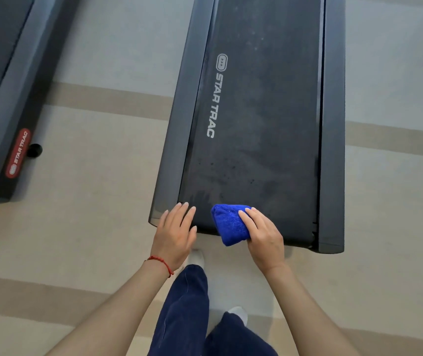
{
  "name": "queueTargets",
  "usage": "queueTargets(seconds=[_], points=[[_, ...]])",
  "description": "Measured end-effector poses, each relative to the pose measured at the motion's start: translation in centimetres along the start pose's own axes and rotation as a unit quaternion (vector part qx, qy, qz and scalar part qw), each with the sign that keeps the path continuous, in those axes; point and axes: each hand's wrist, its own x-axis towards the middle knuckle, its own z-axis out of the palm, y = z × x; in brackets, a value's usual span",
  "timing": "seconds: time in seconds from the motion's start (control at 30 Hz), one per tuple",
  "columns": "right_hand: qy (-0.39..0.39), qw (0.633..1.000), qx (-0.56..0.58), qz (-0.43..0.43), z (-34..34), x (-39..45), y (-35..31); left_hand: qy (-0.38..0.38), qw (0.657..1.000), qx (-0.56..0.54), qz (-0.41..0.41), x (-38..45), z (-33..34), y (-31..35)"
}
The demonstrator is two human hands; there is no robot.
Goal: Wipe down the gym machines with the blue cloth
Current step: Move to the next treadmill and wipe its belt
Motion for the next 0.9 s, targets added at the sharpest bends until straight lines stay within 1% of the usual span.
queueTargets(seconds=[0.17, 0.3, 0.5, 0.67, 0.9], points=[[0.016, 1.0, -0.001, 0.006, 4.5, -0.3, 2.4, -0.011, 1.0, 0.003, 0.0, 1.3, 4.7, -1.7], [0.029, 1.0, -0.01, -0.007, 8.8, -0.6, 4.5, -0.016, 1.0, 0.018, 0.01, 2.5, 9.0, -3.1], [0.047, 0.999, -0.012, -0.009, 15.9, -0.8, 7.7, 0.005, 0.999, 0.033, 0.014, 4.8, 15.8, -5.6], [0.07, 0.997, -0.022, -0.019, 21.2, 0.8, 10.0, 0.031, 0.999, 0.029, 0.014, 7.3, 21.1, -8.0], [0.134, 0.989, -0.046, -0.038, 28.5, 2.5, 11.2, 0.069, 0.997, 0.021, 0.016, 9.8, 27.4, -11.0]])
